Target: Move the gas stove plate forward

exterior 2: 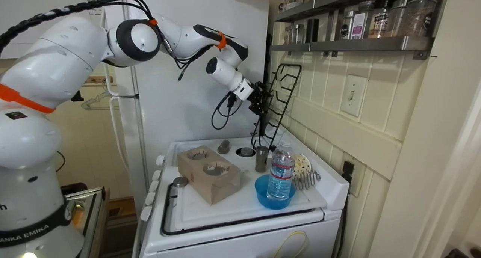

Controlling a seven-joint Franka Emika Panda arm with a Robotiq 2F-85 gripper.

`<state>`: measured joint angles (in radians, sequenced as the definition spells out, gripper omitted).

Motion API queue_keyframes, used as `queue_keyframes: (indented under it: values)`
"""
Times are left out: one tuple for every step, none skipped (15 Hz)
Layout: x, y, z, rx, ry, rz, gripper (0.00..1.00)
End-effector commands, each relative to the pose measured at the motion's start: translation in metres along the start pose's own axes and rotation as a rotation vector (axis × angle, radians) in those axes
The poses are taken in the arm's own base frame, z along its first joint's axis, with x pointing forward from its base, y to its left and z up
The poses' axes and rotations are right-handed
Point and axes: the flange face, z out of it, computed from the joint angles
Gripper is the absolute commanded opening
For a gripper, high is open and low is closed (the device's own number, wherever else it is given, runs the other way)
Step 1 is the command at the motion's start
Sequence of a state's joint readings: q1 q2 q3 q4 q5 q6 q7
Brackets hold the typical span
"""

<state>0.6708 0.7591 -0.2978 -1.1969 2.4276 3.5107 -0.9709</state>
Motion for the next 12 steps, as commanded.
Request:
queue_keyframes:
  values:
    - [-0.003, 0.008, -0.033, -0.047, -0.054, 0.0, 1.0]
    - [-0.005, 0.011, -0.041, -0.055, -0.071, -0.01, 1.0]
    - [-0.007, 0.015, -0.052, -0.067, -0.083, -0.034, 1.0]
    - [-0.01, 0.018, -0.063, -0.068, -0.11, -0.072, 1.0]
    - [-0.017, 0.02, -0.074, -0.052, -0.157, -0.131, 1.0]
    - [-0.02, 0.016, -0.086, -0.023, -0.175, -0.185, 1.0]
    - [-0.024, 0.015, -0.1, -0.009, -0.195, -0.228, 1.0]
    - [-0.03, 0.014, -0.114, 0.013, -0.221, -0.262, 1.0]
    - [-0.036, 0.013, -0.129, 0.034, -0.247, -0.297, 1.0]
    - [-0.043, 0.013, -0.143, 0.056, -0.274, -0.329, 1.0]
    - [-0.036, 0.001, -0.111, 0.015, -0.209, -0.263, 1.0]
    - [-0.041, 0.0, -0.124, 0.031, -0.231, -0.285, 1.0]
